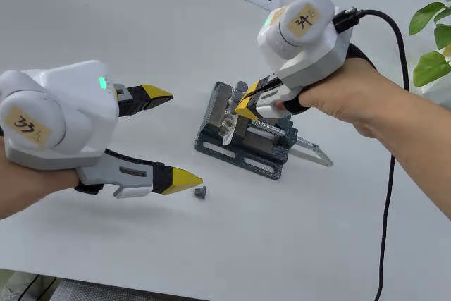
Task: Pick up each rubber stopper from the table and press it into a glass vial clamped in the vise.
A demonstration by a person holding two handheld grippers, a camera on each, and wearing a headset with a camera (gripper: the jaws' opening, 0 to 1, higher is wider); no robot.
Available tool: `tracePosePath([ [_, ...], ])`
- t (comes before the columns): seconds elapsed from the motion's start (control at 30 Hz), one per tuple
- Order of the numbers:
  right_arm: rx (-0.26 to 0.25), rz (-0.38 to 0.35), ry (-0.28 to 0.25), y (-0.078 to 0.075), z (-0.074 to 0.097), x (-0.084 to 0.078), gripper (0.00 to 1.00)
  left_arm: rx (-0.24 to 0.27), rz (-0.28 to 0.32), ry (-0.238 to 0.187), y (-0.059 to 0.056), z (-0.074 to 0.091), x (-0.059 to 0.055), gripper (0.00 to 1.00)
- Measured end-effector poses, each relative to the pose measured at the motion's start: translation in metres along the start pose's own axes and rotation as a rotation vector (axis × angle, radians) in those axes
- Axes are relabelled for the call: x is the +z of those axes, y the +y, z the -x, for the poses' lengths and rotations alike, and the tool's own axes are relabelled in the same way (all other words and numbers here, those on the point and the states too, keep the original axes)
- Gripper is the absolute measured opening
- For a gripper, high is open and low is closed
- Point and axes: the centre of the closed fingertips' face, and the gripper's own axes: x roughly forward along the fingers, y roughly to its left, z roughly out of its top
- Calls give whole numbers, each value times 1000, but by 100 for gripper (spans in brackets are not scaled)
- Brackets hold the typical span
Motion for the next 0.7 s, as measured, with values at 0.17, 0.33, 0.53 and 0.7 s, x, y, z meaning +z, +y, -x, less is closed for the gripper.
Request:
tracePosePath([
  [0.17,-13,31,25,2,0,0,1,0,3,-3,0,-1,0,72],
  [0.33,-21,59,40,1,-1,-1,1,-5,0,-1,-1,-3,0,72],
  [0.53,-7,26,20,-1,1,-1,0,-12,-8,4,-4,-3,2,72],
  [0.7,-10,20,2,-1,0,0,1,-9,-13,10,-2,-1,2,73],
])
